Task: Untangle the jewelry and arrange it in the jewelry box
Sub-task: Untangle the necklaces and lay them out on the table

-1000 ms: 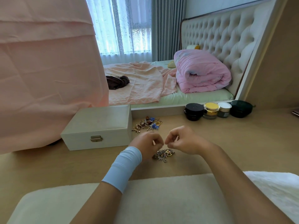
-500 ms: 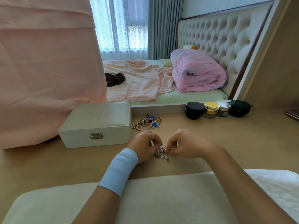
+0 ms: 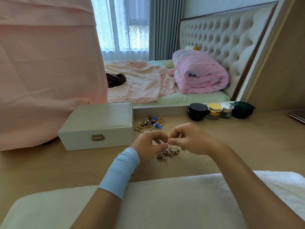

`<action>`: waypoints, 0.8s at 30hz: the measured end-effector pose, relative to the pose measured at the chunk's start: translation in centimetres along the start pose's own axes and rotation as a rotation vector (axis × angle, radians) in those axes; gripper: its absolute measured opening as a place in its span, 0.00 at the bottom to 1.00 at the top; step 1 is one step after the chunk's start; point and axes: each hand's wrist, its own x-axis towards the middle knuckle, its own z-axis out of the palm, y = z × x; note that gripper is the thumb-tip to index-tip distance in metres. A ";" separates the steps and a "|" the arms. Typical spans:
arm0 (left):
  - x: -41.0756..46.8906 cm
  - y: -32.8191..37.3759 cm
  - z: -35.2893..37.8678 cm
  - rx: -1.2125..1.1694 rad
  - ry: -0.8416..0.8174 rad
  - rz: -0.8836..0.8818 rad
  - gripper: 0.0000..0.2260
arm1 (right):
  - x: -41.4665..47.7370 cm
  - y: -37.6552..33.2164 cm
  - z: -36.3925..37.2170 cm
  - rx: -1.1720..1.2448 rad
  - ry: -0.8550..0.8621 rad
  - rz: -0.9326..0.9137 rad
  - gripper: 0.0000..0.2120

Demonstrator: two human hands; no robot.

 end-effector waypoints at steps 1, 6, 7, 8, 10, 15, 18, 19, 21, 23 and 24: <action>0.1 0.2 0.0 -0.124 0.016 0.015 0.07 | -0.1 -0.3 -0.4 0.117 0.069 -0.014 0.03; 0.3 1.5 0.0 -0.510 -0.078 -0.027 0.06 | -0.3 -1.3 -1.6 0.556 0.265 -0.020 0.03; 0.2 1.7 -0.1 -0.533 -0.088 -0.040 0.06 | -0.2 -1.4 -1.7 0.605 0.274 -0.016 0.04; 0.2 1.8 -0.2 -0.547 -0.081 -0.049 0.05 | -0.2 -1.5 -1.7 0.653 0.284 -0.011 0.04; 0.1 2.1 -0.6 -0.547 -0.044 -0.063 0.07 | 0.0 -1.4 -1.7 0.758 0.311 0.006 0.05; -0.3 2.3 -2.2 -0.511 0.038 -0.158 0.08 | 0.5 -1.0 -1.9 1.057 0.410 0.094 0.06; -0.4 2.6 -3.3 -0.482 0.054 -0.204 0.08 | 0.8 -0.6 -2.0 1.117 0.466 0.143 0.06; -0.5 2.6 -3.6 -0.459 0.058 -0.211 0.08 | 0.9 -0.5 -2.0 1.118 0.474 0.155 0.06; -0.7 2.6 -4.2 -0.373 0.072 -0.220 0.07 | 1.0 -0.4 -1.9 1.134 0.469 0.175 0.05; -0.8 2.5 -4.8 -0.255 0.089 -0.237 0.07 | 0.9 -0.2 -1.9 1.117 0.438 0.196 0.04; -0.9 2.4 -5.0 -0.196 0.089 -0.246 0.07 | 0.8 0.0 -1.9 1.055 0.405 0.207 0.04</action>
